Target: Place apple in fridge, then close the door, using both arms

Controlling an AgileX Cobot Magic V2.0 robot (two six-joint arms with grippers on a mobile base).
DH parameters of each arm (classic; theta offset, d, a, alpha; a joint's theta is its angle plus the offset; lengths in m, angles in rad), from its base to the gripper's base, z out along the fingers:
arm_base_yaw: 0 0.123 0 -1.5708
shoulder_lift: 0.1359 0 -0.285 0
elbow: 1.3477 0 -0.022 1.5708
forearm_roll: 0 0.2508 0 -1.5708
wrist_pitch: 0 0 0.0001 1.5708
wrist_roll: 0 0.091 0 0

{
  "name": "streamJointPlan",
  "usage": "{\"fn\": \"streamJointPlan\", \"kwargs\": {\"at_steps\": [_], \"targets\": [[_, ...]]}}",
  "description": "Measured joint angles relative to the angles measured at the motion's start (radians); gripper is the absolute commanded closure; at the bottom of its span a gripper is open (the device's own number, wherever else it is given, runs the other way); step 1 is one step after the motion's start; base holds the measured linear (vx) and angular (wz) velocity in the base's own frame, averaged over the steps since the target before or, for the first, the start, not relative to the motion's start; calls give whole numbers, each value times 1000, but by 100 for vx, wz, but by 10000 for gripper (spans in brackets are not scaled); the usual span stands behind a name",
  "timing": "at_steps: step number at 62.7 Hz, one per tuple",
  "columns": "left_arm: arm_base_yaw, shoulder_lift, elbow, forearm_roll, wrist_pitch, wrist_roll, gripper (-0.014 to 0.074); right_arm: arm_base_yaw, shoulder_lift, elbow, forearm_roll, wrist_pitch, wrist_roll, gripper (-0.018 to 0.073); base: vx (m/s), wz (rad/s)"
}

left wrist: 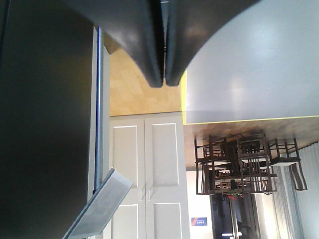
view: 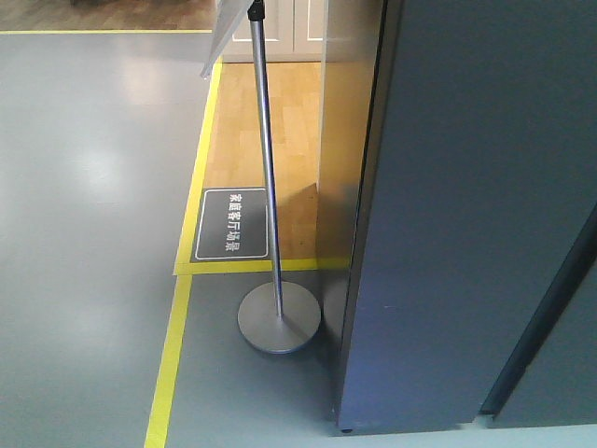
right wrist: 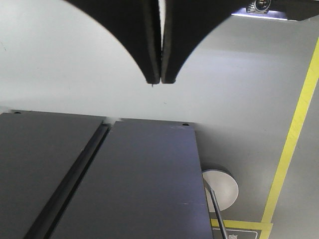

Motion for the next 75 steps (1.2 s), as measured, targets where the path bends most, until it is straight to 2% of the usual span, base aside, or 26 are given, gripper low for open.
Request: {"fn": "streamJointPlan", "kwargs": {"at_steps": [10, 15, 28, 34, 43, 55, 75], "targets": [[0, 0, 0, 0, 0, 0, 603, 0, -67, 72, -24, -63, -12, 563, 0, 0], [0, 0, 0, 0, 0, 0, 603, 0, -119, 139, -18, -199, -14, 563, 0, 0], [0, 0, 0, 0, 0, 0, 603, 0, -204, 333, 35, -711, -16, 563, 0, 0], [0, 0, 0, 0, 0, 0, 603, 0, -218, 435, 38, -894, -18, 563, 0, 0], [0, 0, 0, 0, 0, 0, 603, 0, -253, 577, 46, -1083, -17, 563, 0, 0], [0, 0, 0, 0, 0, 0, 603, 0, -301, 677, 49, -1205, -17, 563, 0, 0], [0, 0, 0, 0, 1, 0, 603, 0, -305, 678, 52, -1180, -16, 563, 0, 0]]}}
